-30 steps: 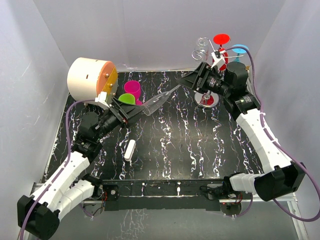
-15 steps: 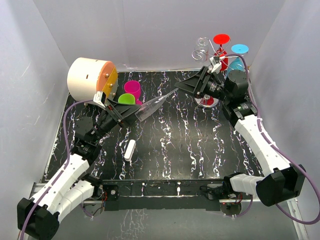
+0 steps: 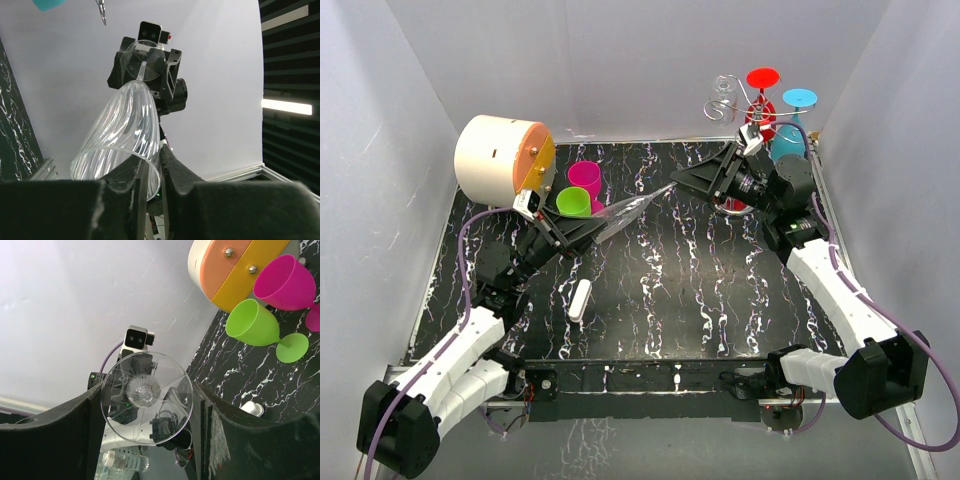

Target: Take the wine glass off the wine glass rack

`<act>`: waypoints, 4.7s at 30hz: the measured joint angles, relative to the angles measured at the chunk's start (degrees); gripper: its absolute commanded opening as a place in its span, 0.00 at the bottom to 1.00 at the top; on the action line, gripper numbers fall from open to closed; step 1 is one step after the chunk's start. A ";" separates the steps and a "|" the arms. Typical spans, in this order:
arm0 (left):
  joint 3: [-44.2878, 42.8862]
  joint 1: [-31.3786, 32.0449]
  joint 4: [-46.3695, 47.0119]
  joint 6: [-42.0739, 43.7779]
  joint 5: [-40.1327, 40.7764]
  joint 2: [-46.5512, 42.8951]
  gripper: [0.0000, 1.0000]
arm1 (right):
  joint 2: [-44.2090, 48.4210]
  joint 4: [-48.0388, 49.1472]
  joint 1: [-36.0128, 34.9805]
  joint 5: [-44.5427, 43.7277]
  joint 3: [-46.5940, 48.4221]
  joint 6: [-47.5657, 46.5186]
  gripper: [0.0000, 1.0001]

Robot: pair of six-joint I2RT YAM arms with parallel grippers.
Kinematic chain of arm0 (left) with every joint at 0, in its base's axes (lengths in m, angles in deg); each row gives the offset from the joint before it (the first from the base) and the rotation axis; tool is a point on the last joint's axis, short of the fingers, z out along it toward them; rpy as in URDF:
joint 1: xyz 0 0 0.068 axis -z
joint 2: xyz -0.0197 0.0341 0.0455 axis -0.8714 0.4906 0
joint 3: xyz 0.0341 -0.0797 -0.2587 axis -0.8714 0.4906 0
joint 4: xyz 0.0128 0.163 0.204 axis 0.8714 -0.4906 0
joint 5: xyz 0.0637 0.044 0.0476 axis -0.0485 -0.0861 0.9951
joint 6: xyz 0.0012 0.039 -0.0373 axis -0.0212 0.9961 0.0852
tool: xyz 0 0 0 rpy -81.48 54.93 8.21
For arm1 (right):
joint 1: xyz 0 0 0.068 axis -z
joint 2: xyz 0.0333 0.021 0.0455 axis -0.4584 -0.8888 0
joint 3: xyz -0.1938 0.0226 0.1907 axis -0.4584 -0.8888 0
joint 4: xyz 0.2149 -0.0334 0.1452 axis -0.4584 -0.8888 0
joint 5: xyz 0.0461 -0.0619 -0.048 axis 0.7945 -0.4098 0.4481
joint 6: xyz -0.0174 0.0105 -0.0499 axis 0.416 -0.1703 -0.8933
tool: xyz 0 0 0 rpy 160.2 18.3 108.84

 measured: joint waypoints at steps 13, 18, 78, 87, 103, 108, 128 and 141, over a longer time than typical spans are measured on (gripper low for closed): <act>-0.02 0.00 -3.85 -0.09 -0.76 -1.77 0.00 | 4.92 -4.85 -0.09 -4.13 -2.89 -6.34 0.98; 0.09 0.00 -8.20 1.57 -0.81 -5.14 0.00 | 7.78 -10.29 0.37 -8.04 -2.97 -11.19 0.98; -63.10 -5.46 -106.03 78.38 34.71 43.10 0.06 | 21.86 -37.38 1.18 -39.06 0.15 -43.80 0.98; -64.24 -6.38 -105.24 79.47 34.64 44.50 0.40 | 21.75 -37.38 1.18 -39.04 0.15 -43.80 0.98; -71.36 -6.38 -105.92 81.22 33.14 35.98 0.73 | 19.76 -43.32 1.18 -43.76 5.14 -45.88 0.98; -72.98 -6.38 -103.97 81.85 29.55 31.76 0.79 | 19.76 -46.36 1.18 -45.88 6.58 -47.23 0.98; -53.72 -6.27 -58.29 80.24 8.41 17.07 0.94 | 11.93 -51.58 1.18 -57.09 26.12 -50.82 0.98; -39.69 1.05 -49.03 87.10 7.87 15.17 0.99 | -1.57 -48.30 1.68 -70.71 32.15 -52.28 0.98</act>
